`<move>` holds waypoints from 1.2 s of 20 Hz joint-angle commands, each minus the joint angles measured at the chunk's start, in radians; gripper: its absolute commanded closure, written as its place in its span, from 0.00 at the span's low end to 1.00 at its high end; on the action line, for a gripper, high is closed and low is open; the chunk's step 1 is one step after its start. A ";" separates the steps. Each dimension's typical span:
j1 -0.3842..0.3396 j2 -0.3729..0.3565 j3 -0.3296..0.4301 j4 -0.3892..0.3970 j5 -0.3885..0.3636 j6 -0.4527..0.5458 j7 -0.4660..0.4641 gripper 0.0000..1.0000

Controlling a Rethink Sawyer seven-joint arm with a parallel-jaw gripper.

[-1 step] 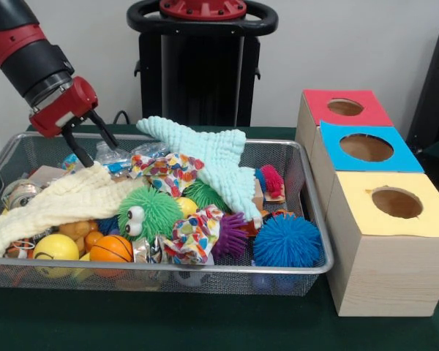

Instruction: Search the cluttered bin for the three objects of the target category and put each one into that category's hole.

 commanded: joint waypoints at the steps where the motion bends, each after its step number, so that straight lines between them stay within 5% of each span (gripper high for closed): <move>1: 0.033 0.000 -0.057 -0.144 -0.044 0.042 -0.282 0.00; 18: 0.045 -0.017 -0.067 -0.136 -0.081 0.038 -0.315 0.00; 24: 0.086 -0.118 -0.104 -0.106 -0.133 0.053 -0.260 0.00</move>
